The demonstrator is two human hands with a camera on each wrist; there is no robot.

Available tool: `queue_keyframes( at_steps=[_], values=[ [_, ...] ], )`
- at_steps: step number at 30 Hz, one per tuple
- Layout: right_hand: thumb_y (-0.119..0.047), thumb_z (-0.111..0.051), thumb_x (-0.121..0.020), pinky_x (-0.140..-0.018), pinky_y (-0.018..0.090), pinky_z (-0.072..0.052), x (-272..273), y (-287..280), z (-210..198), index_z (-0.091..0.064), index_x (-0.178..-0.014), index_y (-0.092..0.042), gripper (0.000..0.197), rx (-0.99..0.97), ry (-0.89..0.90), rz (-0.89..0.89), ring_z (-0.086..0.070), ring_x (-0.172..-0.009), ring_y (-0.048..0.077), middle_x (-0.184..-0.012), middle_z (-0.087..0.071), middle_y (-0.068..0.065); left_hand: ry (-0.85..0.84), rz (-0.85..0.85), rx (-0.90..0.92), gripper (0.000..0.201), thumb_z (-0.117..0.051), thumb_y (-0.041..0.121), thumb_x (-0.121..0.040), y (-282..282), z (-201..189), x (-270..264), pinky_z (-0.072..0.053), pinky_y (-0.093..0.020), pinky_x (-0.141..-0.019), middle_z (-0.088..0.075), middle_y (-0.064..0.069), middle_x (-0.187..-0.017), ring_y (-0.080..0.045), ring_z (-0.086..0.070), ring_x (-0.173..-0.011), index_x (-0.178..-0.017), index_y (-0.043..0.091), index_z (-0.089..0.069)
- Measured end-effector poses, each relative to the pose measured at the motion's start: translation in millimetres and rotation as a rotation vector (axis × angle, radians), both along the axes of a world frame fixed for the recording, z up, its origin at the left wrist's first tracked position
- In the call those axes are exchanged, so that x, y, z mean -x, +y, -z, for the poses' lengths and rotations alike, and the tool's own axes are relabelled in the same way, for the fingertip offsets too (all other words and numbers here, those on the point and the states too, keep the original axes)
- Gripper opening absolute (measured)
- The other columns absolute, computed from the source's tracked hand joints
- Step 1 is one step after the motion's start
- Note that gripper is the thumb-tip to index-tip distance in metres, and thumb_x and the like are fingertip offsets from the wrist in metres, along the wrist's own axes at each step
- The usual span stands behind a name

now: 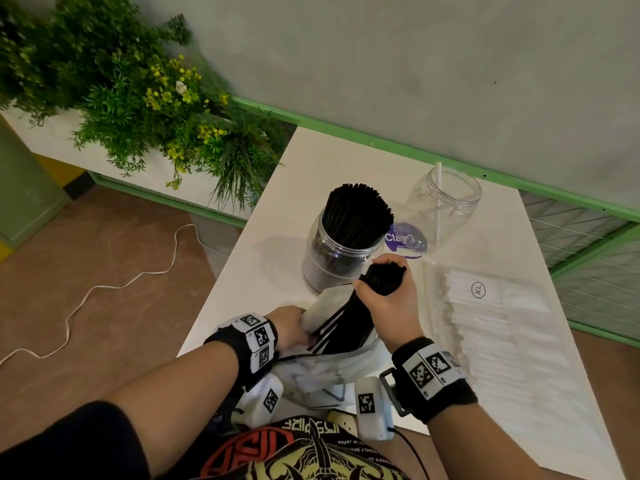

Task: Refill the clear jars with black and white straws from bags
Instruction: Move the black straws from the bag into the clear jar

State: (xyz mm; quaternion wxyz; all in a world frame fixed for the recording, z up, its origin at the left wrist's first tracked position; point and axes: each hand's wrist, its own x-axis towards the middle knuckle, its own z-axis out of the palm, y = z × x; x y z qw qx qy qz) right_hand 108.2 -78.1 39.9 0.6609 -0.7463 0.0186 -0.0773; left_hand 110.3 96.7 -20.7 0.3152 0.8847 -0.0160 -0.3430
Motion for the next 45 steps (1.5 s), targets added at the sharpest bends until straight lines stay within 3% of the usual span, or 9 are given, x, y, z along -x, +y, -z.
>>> queue_keyframes(
  at_steps=[7, 11, 16, 22, 25, 30, 38, 42, 45],
  values=[
    [0.014, -0.067, -0.076, -0.074, 0.015, -0.048, -4, -4, -23, -0.054, -0.098, -0.015, 0.039, -0.041, -0.136, -0.004, -0.058, -0.079, 0.002, -0.084, -0.058, -0.011, -0.099, -0.288, 0.162, 0.019, -0.049, 0.021, -0.092, 13, -1, -7, -0.047, -0.036, -0.091, -0.067, -0.007, -0.106, -0.026, -0.06, -0.102, -0.102, 0.019, -0.065],
    [0.01, -0.068, -0.077, -0.076, 0.014, -0.046, 7, 3, -16, -0.053, -0.098, -0.018, 0.039, 0.044, -0.201, 0.02, -0.057, -0.083, 0.004, -0.088, -0.057, -0.018, -0.153, -0.49, 0.38, 0.024, -0.04, 0.023, -0.078, 13, -7, -7, -0.05, -0.046, -0.089, -0.067, -0.01, -0.094, -0.032, -0.061, -0.093, -0.087, 0.015, -0.06],
    [0.006, -0.07, -0.079, -0.075, 0.014, -0.046, 19, 1, 2, -0.052, -0.1, -0.018, 0.037, 0.01, -0.169, 0.131, -0.057, -0.082, 0.001, -0.087, -0.057, -0.021, -0.149, -0.63, 0.528, 0.027, -0.04, 0.001, -0.089, 9, -11, -6, -0.042, -0.03, -0.075, -0.06, 0.0, -0.075, -0.022, -0.054, -0.078, -0.078, 0.021, -0.053],
    [0.013, -0.064, -0.078, -0.086, 0.021, -0.047, 19, -2, -2, -0.053, -0.1, -0.022, 0.044, -0.038, -0.238, 0.135, -0.063, -0.093, 0.021, -0.093, -0.064, 0.005, -0.099, -0.647, 0.578, 0.021, -0.048, 0.007, -0.081, 11, -11, -2, -0.038, -0.032, -0.075, -0.057, -0.004, -0.075, -0.023, -0.05, -0.078, -0.072, 0.025, -0.054],
    [0.017, -0.062, -0.077, -0.083, 0.021, -0.049, 23, 1, -5, -0.053, -0.1, -0.019, 0.043, -0.042, -0.303, 0.09, -0.063, -0.088, 0.022, -0.09, -0.064, 0.004, -0.133, -0.638, 0.604, 0.012, -0.054, 0.021, -0.071, 16, -12, 0, -0.042, -0.037, -0.078, -0.059, -0.002, -0.082, -0.023, -0.053, -0.082, -0.074, 0.033, -0.057],
    [0.015, -0.064, -0.079, -0.087, 0.025, -0.048, 23, 1, 10, -0.049, -0.111, -0.026, 0.054, -0.048, -0.267, 0.132, -0.063, -0.091, 0.023, -0.096, -0.064, 0.002, -0.297, -0.514, 0.473, 0.035, -0.056, 0.006, -0.088, 18, -27, 4, -0.048, -0.031, -0.076, -0.055, 0.005, -0.099, -0.015, -0.057, -0.082, -0.115, 0.025, -0.047],
    [0.009, -0.064, -0.078, -0.09, 0.037, -0.05, 38, 10, 14, -0.038, -0.13, -0.009, 0.061, 0.063, -0.452, 0.008, -0.063, -0.092, 0.023, -0.094, -0.062, -0.002, -0.364, -0.449, 0.491, 0.028, -0.05, 0.003, -0.089, 16, -30, 10, -0.043, -0.022, -0.077, -0.065, 0.003, -0.093, -0.015, -0.058, -0.09, -0.1, 0.028, -0.059],
    [0.004, -0.069, -0.079, -0.087, 0.032, -0.053, 40, 7, 29, -0.04, -0.132, -0.026, 0.068, 0.003, -0.215, 0.069, -0.066, -0.094, 0.021, -0.095, -0.066, 0.006, -0.344, -0.445, 0.497, 0.029, -0.052, 0.006, -0.089, 14, -28, 14, -0.049, -0.033, -0.083, -0.066, 0.003, -0.099, -0.02, -0.061, -0.092, -0.1, 0.032, -0.061],
    [0.0, -0.073, -0.078, -0.087, 0.033, -0.055, 38, 3, 40, -0.054, -0.12, -0.021, 0.051, -0.051, -0.012, 0.128, -0.066, -0.095, 0.014, -0.097, -0.067, -0.002, -0.313, -0.411, 0.489, 0.031, -0.053, 0.008, -0.09, 11, -29, 17, -0.048, -0.024, -0.079, -0.062, 0.006, -0.107, -0.015, -0.059, -0.09, -0.11, 0.031, -0.058]
  ],
)
